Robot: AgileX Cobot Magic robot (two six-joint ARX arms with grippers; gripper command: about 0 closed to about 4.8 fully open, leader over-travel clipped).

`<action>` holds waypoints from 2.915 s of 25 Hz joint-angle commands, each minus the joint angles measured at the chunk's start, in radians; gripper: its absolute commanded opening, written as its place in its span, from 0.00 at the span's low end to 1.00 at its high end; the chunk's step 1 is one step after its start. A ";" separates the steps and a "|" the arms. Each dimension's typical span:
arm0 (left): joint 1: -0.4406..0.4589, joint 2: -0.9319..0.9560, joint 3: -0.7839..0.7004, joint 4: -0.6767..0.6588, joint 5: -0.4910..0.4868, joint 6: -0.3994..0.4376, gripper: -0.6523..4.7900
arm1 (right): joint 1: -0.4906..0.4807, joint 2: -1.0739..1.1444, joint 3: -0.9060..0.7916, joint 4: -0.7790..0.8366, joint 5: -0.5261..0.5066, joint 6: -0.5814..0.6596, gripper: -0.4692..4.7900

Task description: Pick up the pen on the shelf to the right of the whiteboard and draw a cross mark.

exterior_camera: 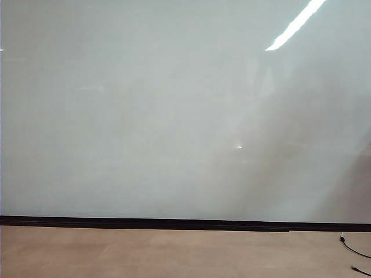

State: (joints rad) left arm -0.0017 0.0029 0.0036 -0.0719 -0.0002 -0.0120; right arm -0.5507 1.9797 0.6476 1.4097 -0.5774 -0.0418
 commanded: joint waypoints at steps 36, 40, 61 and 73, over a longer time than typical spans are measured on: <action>0.000 0.000 0.003 0.005 0.003 0.004 0.11 | 0.863 -0.720 -0.494 -0.137 0.612 0.190 0.08; 0.000 0.000 0.003 0.005 0.003 0.004 0.11 | 0.963 -0.709 -0.438 -0.212 0.601 0.227 0.08; 0.000 0.000 0.003 0.005 0.003 0.004 0.11 | 1.013 -0.327 -0.224 0.005 0.438 0.362 0.08; 0.000 0.000 0.003 0.005 0.004 0.004 0.11 | 1.061 -0.327 -0.214 0.005 0.529 0.422 0.08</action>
State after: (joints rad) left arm -0.0017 0.0029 0.0036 -0.0719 -0.0002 -0.0120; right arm 0.5030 1.6562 0.4316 1.3949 -0.0700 0.3660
